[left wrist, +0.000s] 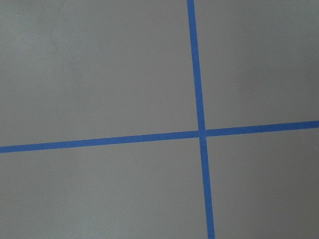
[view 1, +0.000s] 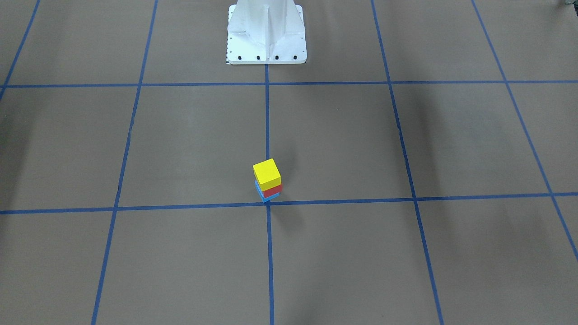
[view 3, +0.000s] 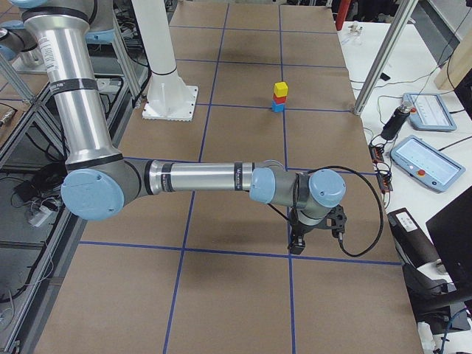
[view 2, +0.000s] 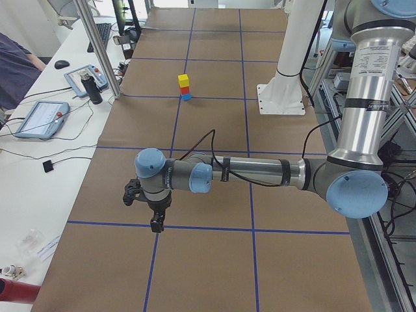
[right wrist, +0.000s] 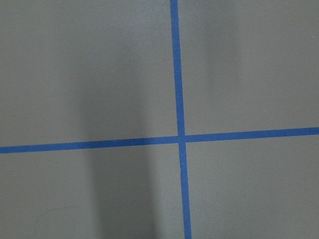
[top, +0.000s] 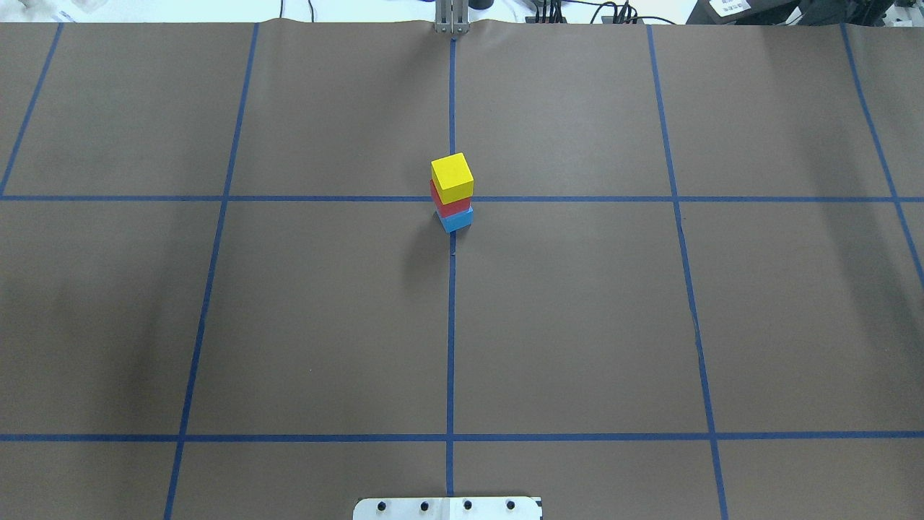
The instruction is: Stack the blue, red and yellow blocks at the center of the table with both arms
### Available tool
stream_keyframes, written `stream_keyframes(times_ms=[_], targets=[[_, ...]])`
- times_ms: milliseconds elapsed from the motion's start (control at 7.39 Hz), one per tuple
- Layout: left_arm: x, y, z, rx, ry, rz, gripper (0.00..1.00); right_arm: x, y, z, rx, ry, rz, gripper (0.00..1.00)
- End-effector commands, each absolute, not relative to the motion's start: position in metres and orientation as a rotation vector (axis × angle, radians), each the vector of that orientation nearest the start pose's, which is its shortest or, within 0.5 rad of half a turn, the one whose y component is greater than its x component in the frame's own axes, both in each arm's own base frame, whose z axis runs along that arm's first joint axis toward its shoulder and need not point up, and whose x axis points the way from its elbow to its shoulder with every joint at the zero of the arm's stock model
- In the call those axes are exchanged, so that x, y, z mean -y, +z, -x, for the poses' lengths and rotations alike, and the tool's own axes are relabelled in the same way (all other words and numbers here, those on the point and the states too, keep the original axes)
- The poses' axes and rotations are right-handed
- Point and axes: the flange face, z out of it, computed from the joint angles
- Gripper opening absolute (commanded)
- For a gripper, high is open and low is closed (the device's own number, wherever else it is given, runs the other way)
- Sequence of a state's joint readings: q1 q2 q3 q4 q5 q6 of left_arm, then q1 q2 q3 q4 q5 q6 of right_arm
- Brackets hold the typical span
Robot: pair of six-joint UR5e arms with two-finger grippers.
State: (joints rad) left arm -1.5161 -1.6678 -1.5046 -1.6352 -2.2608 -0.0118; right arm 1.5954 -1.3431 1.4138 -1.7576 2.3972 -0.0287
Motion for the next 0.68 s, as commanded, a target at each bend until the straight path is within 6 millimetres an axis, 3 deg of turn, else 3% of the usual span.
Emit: stream_keyframes(times_ms=[0,541], targets=[[0.5433,0.6384,0.0394,-0.7,0.074,-0.07,1.0,0.5777,0.6259,-0.0752,0.827,0.043,0.084,0.99],[0.5434,0.6373,0.039,-0.705,0.076,-0.072,1.0,0.5745,0.6298,-0.075,0.829,0.044,0.086,0.99]])
